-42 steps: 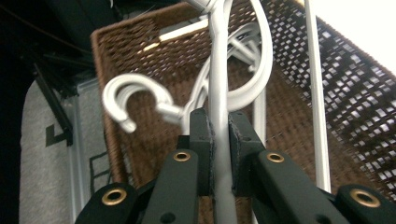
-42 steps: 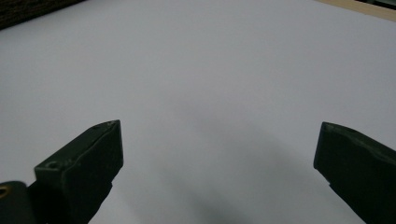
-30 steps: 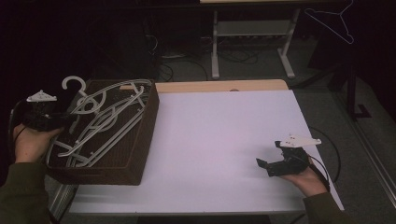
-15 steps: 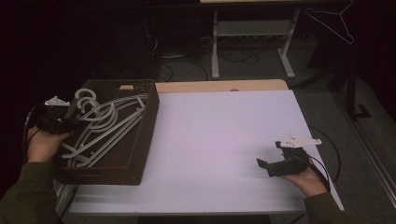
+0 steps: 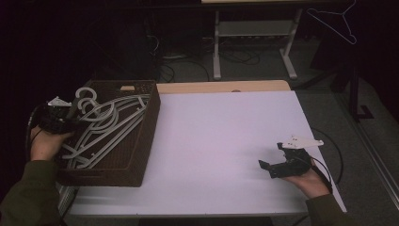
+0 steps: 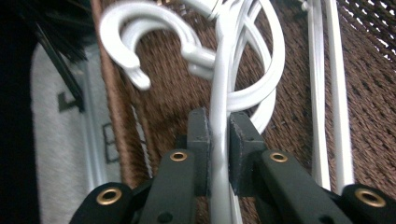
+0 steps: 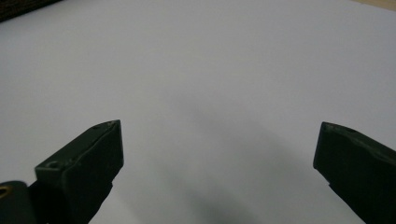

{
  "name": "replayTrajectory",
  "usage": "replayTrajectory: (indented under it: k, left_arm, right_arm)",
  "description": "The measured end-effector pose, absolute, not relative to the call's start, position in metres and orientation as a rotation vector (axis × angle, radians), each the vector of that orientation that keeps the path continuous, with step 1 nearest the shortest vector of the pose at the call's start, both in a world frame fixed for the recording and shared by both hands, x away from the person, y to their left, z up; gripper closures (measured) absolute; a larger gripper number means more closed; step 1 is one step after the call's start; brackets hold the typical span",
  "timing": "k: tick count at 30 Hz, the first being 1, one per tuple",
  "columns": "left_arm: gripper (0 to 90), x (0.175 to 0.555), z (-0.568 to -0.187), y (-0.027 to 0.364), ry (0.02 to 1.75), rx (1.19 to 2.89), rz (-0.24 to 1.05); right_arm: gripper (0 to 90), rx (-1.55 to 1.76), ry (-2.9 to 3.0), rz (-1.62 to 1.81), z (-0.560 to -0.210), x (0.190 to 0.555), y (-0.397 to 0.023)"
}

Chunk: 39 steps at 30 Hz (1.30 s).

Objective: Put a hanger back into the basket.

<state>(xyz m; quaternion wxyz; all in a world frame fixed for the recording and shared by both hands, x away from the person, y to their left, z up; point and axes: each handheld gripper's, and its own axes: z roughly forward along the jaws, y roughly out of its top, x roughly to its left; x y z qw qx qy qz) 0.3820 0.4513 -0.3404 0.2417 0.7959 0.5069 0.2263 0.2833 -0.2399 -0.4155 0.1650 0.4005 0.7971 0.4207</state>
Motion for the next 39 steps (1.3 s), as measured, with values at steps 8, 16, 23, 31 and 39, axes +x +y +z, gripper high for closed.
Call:
replayTrajectory:
  k: [8,16,23,31,39]
  left_arm:
    - [43.2,0.376,-0.329,0.448,1.35,2.072,0.607]
    - [32.0,0.367,-0.314,0.426,1.26,1.981,0.544]
    - [27.1,0.358,-0.305,0.39,1.134,1.926,0.489]
    - [25.5,0.354,-0.305,0.354,1.028,1.885,0.423]
    - [21.7,0.347,-0.308,0.326,0.933,1.831,0.374]
  right_arm:
    - [1.3,1.138,2.27,1.202,-0.414,0.283,-0.239]
    - [1.3,1.12,2.264,1.224,-0.409,0.283,-0.238]
    - [1.3,1.1,2.237,1.264,-0.4,0.287,-0.237]
    - [1.3,1.096,2.179,1.338,-0.387,0.293,-0.236]
    - [1.3,1.072,2.131,1.41,-0.374,0.297,-0.234]
